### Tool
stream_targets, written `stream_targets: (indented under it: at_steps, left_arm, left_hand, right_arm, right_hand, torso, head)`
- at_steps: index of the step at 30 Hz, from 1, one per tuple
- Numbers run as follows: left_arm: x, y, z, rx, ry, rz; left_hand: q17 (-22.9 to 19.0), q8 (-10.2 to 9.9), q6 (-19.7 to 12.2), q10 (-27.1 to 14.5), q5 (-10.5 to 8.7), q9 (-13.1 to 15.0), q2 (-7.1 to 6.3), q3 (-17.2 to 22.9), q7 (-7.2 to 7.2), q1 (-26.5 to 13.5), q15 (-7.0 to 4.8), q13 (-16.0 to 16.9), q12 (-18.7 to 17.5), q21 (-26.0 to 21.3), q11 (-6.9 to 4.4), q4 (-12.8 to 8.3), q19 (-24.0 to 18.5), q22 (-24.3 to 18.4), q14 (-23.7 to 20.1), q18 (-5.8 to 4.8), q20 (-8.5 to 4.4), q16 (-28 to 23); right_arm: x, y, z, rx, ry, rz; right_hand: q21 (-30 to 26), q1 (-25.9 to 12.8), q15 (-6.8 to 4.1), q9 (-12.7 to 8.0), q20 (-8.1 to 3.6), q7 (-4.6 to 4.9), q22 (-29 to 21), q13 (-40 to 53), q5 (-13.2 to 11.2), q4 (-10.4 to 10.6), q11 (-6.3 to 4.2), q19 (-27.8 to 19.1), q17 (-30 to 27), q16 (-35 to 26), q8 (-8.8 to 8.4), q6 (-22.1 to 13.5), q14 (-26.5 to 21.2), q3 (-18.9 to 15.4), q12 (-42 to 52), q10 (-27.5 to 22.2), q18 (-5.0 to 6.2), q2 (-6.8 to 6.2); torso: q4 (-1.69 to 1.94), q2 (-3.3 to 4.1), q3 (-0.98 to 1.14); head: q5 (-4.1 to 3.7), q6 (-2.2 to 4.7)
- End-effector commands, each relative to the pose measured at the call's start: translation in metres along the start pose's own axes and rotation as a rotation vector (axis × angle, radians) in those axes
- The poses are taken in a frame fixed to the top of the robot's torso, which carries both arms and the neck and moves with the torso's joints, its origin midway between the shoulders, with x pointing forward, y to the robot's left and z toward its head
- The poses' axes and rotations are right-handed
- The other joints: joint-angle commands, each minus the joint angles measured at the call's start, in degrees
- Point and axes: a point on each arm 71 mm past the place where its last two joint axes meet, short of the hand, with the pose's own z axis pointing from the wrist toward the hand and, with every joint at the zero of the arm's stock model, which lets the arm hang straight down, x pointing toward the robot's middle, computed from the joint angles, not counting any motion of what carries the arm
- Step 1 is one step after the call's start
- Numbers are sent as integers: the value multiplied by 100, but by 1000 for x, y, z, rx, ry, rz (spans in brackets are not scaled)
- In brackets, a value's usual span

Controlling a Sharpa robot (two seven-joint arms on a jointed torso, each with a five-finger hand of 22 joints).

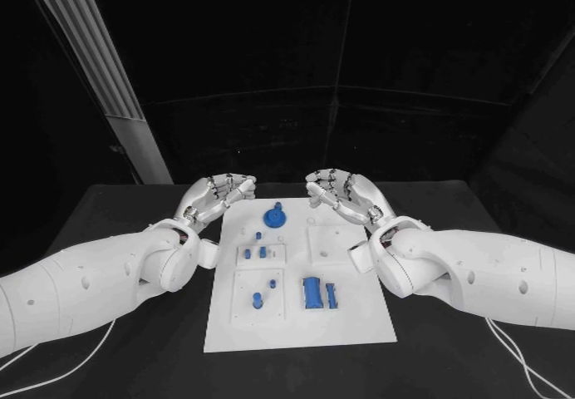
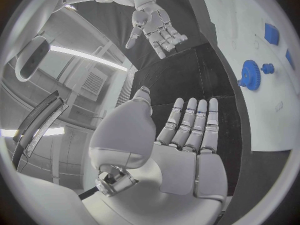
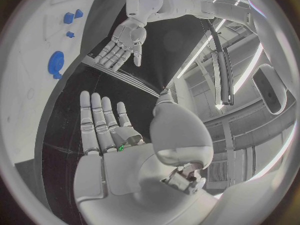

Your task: Assemble the parts on the task board

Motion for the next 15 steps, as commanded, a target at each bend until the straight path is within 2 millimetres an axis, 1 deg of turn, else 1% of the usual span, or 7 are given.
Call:
stream_targets:
  at_steps: [1,7,8,10,11,14,15]
  left_arm:
    - [1,-19,-2,267,-47,-36]
    - [0,-19,-5,274,-62,-51]
    - [4,1,-2,-14,-22,-35]
    - [4,1,-2,-16,-27,-36]
    - [5,1,-2,-18,-32,-37]
    - [7,1,-4,-28,-56,-41]
    - [8,1,-6,-35,-73,-44]
  left_hand:
    - [-50,17,-123,-117,-21,0,-90,107,598,-14,37,4,51,-81,18,2,-160,-37,-205,-96,3,87]
    - [-89,47,-281,-234,-20,0,-142,189,626,-22,61,6,108,-111,43,2,-243,-48,-358,-115,13,199]
    - [-260,-618,-1200,-1020,-466,-387,-111,355,-322,-2049,-358,-375,-907,-614,-384,-508,-969,-1256,-761,-225,-482,-1241]
    - [-667,-660,-1314,-1120,-516,-387,-111,399,-331,-2233,-400,-375,-983,-614,-424,-552,-1060,-1374,-810,-287,-534,-1361]
    - [-667,-716,-1395,-1195,-560,-387,-111,426,-340,-2410,-436,-375,-1070,-614,-457,-586,-1124,-1478,-847,-288,-579,-1484]
    - [-667,-873,-1623,-1390,-670,-387,-111,833,-360,-2904,-537,-375,-1318,-614,-563,-716,-1305,-1771,-947,-309,-702,-1833]
    - [-667,-941,-1717,-1473,-718,-387,-111,833,-367,-3110,-580,-375,-1420,-614,-607,-771,-1388,-1893,-990,-752,-749,-1980]
  right_arm:
    - [-1,5,4,-89,-51,57]
    - [1,4,7,-91,-51,71]
    - [3,0,6,-34,-28,44]
    - [3,-1,6,-29,-34,48]
    - [3,-1,6,-23,-40,53]
    - [1,-4,5,4,-67,74]
    - [-1,-6,4,23,-87,89]
  right_hand:
    - [-470,-508,29,-56,95,538,-291,-322,58,49,-27,-608,-261,-362,-21,-619,-905,400,-380,-789,-169,-709]
    - [-828,-592,-23,-129,208,559,-1759,-475,125,51,-70,-1847,-331,-292,159,-955,-1515,344,-343,-1186,-198,-808]
    - [-1083,-2080,-360,-918,-239,-331,-2656,-1487,-432,-475,-459,-2294,-1154,-1000,-610,-1257,-1996,583,-976,-1674,-618,-510]
    - [-1083,-3042,-584,-1456,-543,-880,-3314,-2179,-432,-815,-722,-2633,-1718,-1457,-1109,-1471,-2348,1133,-1385,-2033,-618,-376]
    - [-1083,-3493,-681,-1682,-676,-880,-3595,-2469,-432,-967,-837,-2779,-1955,-1655,-1327,-1571,-2499,1133,-1562,-2178,-618,112]
    - [-1083,-4366,-1149,-2136,-1279,-880,-4160,-3053,-432,-1262,-1371,-3057,-2429,-2051,-1761,-2018,-2805,1133,-1918,-2472,-618,112]
    - [-1083,-4614,-1149,-2267,-1279,-880,-4322,-3222,-432,-1676,-1371,-3505,-2564,-2163,-1887,-2018,-3210,1133,-2417,-2887,-618,112]
  torso:
    - [0,2,-5]
    - [-4,-22,-5]
    - [-2,-9,-1]
    - [-5,-26,3]
    - [-8,-44,7]
    - [-24,-129,27]
    - [-35,-189,41]
  head:
    - [52,210]
    - [54,346]
    - [52,294]
    - [59,295]
    - [66,296]
    - [100,302]
    - [124,305]
